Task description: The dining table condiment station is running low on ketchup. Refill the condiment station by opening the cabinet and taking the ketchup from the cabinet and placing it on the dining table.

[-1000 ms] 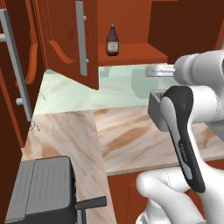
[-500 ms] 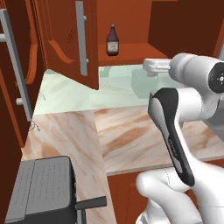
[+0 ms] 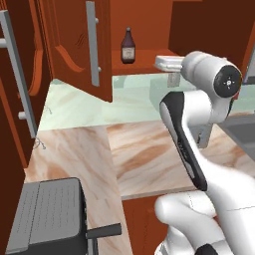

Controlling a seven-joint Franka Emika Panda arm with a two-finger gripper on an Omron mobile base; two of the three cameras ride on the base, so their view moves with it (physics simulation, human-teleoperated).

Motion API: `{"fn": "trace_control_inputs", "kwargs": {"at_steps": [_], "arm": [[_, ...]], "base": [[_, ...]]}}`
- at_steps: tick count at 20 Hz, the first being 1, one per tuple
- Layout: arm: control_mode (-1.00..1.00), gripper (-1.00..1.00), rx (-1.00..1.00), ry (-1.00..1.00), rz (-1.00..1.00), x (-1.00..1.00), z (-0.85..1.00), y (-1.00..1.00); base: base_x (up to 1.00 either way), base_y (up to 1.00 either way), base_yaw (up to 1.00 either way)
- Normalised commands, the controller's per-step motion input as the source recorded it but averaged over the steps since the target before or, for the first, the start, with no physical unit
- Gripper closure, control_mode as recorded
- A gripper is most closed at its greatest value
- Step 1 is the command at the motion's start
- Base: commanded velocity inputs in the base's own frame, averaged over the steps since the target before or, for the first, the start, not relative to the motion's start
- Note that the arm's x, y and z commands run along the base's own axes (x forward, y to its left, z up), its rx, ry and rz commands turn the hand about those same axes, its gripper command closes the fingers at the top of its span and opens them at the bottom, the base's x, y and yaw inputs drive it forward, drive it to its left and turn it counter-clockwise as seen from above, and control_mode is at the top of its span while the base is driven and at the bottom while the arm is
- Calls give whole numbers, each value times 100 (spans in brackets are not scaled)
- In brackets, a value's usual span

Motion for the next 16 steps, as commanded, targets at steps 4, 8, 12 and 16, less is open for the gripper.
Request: {"fn": "trace_control_inputs", "kwargs": {"at_steps": [4, 8, 12, 16], "arm": [[-100, -100, 0, -3, 0, 63, 0, 39], [-100, -100, 0, -6, 8, 56, 4, 27], [-100, -100, -2, -1, 9, 63, 11, 27], [-100, -100, -2, 0, 9, 55, 9, 17]], "base": [[0, 0, 0], [0, 0, 0], [0, 0, 0], [0, 0, 0]]}}
